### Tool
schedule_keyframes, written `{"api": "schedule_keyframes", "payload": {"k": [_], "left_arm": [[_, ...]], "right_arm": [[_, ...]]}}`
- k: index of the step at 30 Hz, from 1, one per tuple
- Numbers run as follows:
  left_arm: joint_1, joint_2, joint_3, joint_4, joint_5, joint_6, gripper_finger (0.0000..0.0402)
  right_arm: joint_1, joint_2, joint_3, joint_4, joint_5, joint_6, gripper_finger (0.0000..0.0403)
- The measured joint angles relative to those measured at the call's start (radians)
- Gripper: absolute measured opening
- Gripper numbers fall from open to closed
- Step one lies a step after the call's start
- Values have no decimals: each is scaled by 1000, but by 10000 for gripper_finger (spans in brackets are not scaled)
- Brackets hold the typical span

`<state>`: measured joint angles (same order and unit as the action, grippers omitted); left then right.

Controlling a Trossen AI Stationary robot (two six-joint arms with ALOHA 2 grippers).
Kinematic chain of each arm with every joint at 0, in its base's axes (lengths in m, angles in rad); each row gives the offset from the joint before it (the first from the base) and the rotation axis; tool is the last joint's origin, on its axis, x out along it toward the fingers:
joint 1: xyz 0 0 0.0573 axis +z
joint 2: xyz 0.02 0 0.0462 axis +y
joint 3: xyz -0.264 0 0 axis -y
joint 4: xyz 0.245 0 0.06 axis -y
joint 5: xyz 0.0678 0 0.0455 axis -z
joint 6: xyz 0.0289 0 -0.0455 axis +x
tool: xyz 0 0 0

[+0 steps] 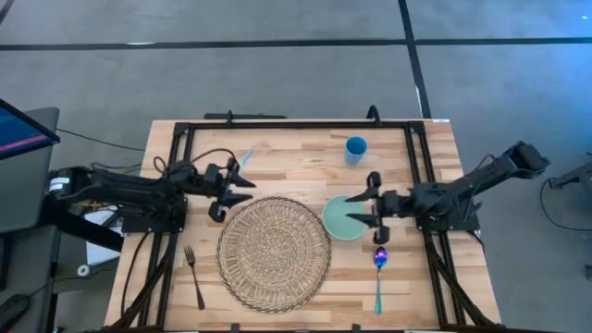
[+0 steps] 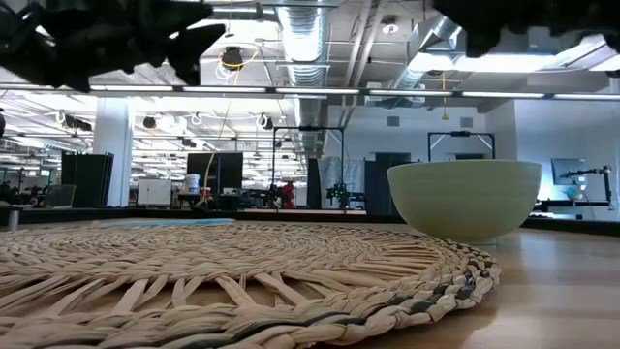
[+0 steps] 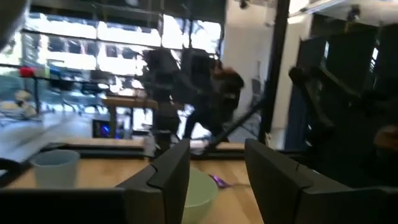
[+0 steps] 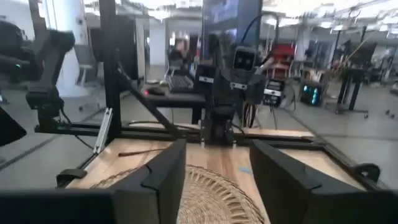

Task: Pick & Place Utensil
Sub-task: Put the light green bowl on the bottom center of the brown mat

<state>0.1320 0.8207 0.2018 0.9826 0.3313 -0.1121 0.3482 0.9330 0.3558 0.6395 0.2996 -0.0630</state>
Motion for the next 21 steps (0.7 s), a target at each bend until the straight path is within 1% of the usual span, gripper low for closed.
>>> {"api": "schedule_keyframes", "payload": {"k": [4, 7, 10, 13, 15, 21], "left_arm": [[-28, 52, 42, -80, -1, 3, 152], [-27, 68, 50, -131, -6, 2, 152], [-20, 67, 50, -180, -22, 3, 152], [-9, 65, 50, -195, -25, 3, 152], [-4, 64, 50, -194, -25, 3, 152], [-5, 64, 50, -193, -25, 33, 149]], "right_arm": [[21, 100, 153, -256, 51, 182, 188], [52, 188, 243, -465, 127, 322, 191], [81, 280, 312, -630, 141, 456, 191], [108, 365, 361, -715, 143, 564, 190], [119, 417, 380, -765, 143, 605, 189], [114, 526, 410, -789, 147, 693, 189]]}}
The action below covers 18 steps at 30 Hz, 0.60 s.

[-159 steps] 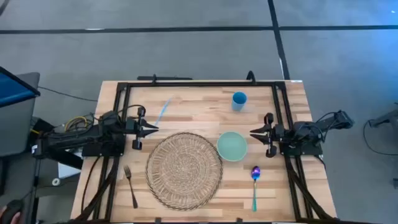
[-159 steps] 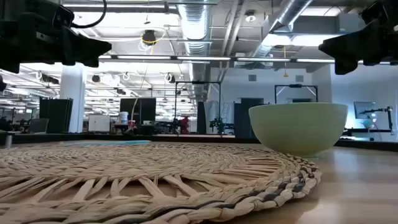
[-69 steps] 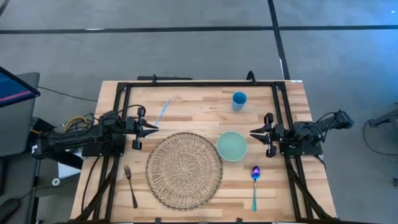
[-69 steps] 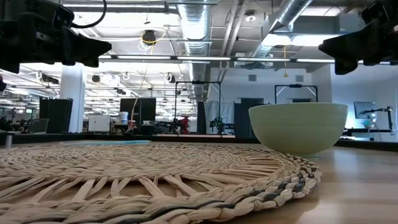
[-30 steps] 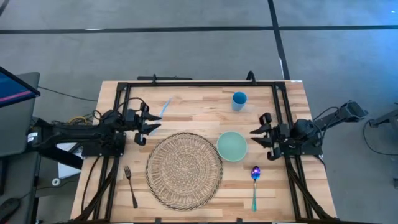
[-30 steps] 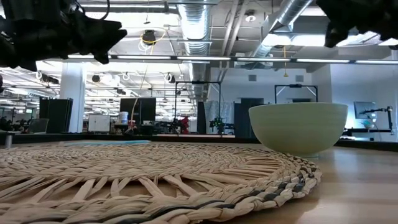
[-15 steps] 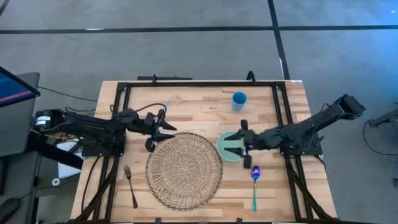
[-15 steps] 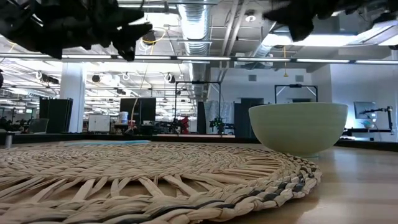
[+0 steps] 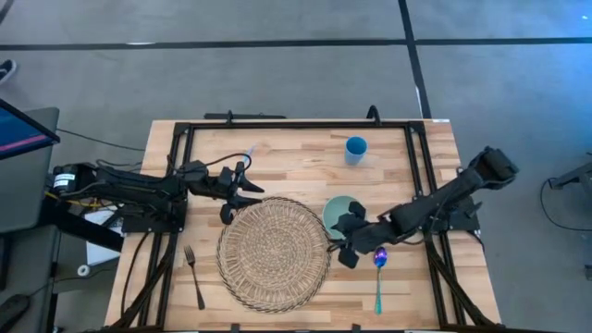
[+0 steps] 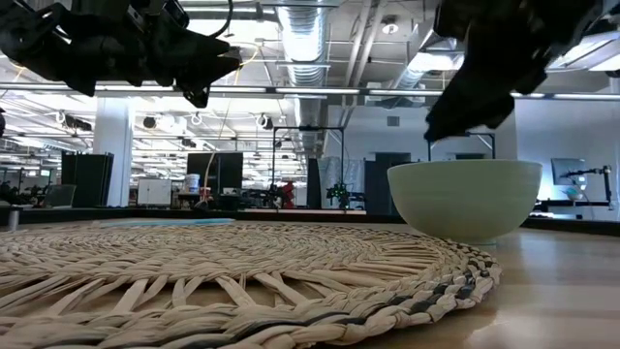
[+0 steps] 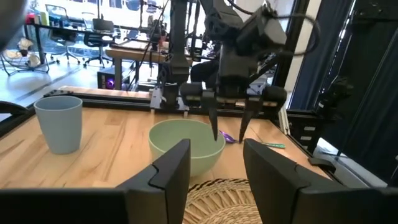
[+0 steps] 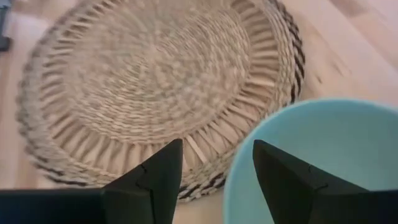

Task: Pick & Place Utensil
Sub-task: Put the light green bowl on the bottom center of the brown mat

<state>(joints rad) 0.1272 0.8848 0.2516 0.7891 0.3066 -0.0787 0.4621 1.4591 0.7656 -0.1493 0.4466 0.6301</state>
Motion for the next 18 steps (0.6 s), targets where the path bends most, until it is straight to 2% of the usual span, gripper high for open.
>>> {"api": "schedule_keyframes", "payload": {"k": [6, 11, 14, 18], "left_arm": [[0, 0, 0, 0, 0, 3, 149], [0, 0, 0, 1, 0, 3, 149], [0, 0, 0, 2, 0, 3, 149], [0, 0, 0, 4, 0, 3, 149]], "right_arm": [[-8, 69, 4, 3, 10, 18, 180], [-13, 86, 4, -36, 49, 19, 156], [-14, 98, 4, -36, 52, 25, 124], [-11, 107, 5, -32, 24, 38, 54]]}}
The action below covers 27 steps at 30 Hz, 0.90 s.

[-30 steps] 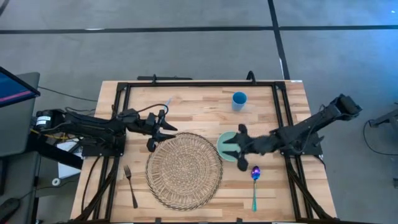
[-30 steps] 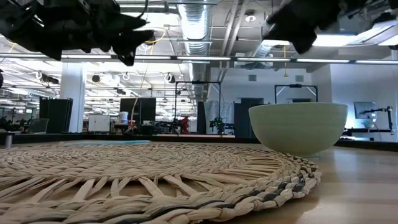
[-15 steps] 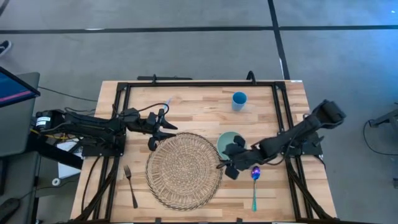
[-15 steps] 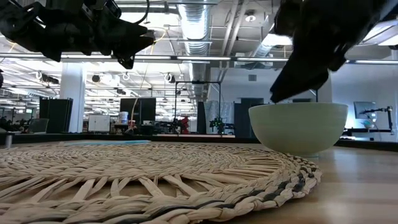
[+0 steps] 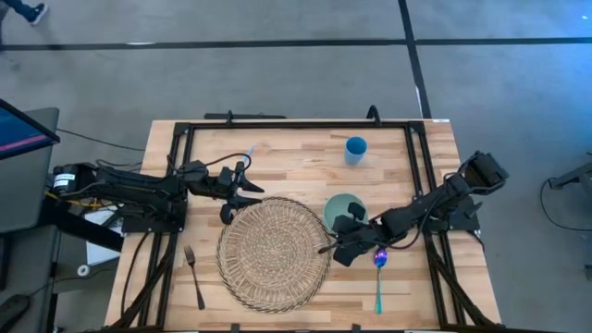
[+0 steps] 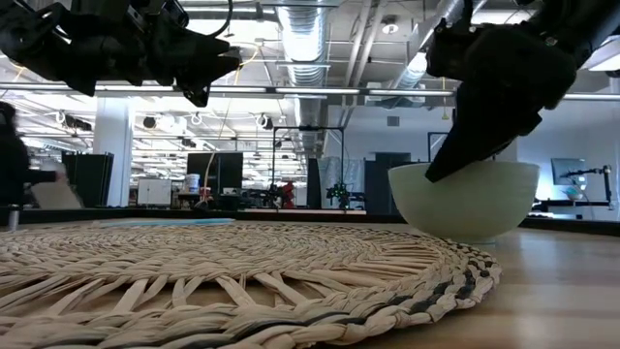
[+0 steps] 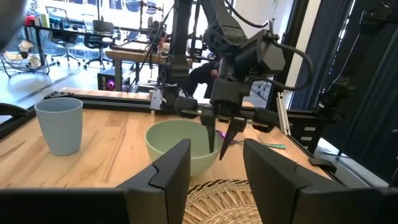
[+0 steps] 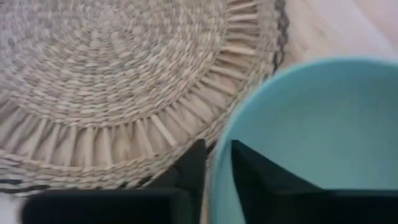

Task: Pick & Place Utensil
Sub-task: Put the light green bowl on the bottom center of the brown mat

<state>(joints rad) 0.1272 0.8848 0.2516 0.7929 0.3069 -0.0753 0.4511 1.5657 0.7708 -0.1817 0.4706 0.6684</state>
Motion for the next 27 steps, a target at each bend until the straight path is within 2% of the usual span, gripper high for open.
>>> {"api": "schedule_keyframes", "payload": {"k": [3, 9, 15, 19, 24, 27], "left_arm": [[0, 0, 0, 0, 0, 0, 149], [0, 0, 0, 0, 0, 0, 149], [0, 0, 0, 5, 0, 0, 149], [0, 0, 0, 8, 0, 0, 149], [0, 0, 0, 13, -11, 3, 149], [0, 0, 0, 14, -22, 15, 149]], "right_arm": [[0, 1, 1, 10, 8, -9, 12], [11, -9, 89, 69, -28, -28, 19], [35, 35, 239, 198, -65, -288, 9], [47, 142, 336, 319, -171, -416, 5], [74, 335, 510, 283, -333, -441, 6], [96, 440, 633, 258, -392, -473, 5]]}}
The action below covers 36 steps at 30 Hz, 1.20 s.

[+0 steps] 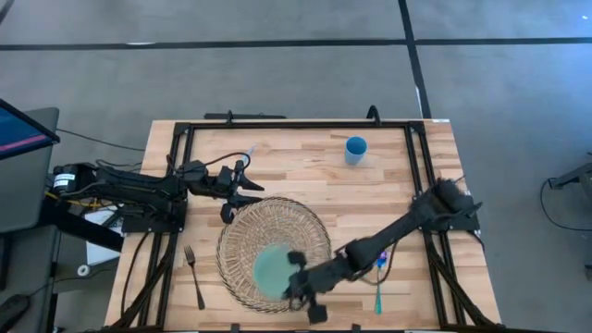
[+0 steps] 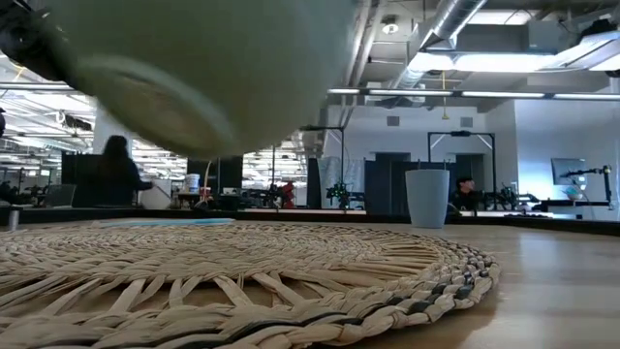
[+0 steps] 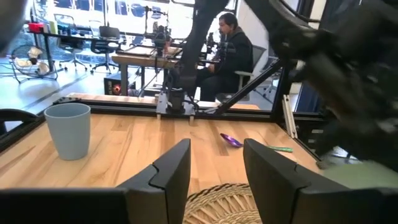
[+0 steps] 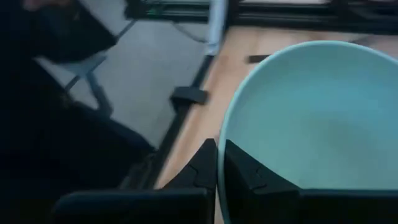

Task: Pick & Place Utensil
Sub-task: Put the light green bowl on the bottom center of the brown mat

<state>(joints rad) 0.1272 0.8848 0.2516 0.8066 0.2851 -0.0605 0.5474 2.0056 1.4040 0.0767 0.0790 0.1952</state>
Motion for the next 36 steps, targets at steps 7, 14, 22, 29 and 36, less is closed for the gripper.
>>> {"api": "schedule_keyframes", "payload": {"k": [7, 14, 22, 29, 36], "left_arm": [[0, 0, 0, -5, -1, -4, 149], [-4, 0, -2, -6, -1, -25, 149], [-4, 0, -2, -6, 0, -23, 149], [-4, 0, -3, -9, 0, -27, 149], [-4, 0, -3, -21, 0, -34, 149]], "right_arm": [[23, 155, 176, -82, 1, -20, 7], [27, 179, 184, -150, 87, -29, 9], [27, 177, 184, -192, 110, -64, 15], [20, 162, 184, -271, 170, -75, 14], [-1, 159, 184, -281, 129, -13, 36]]}}
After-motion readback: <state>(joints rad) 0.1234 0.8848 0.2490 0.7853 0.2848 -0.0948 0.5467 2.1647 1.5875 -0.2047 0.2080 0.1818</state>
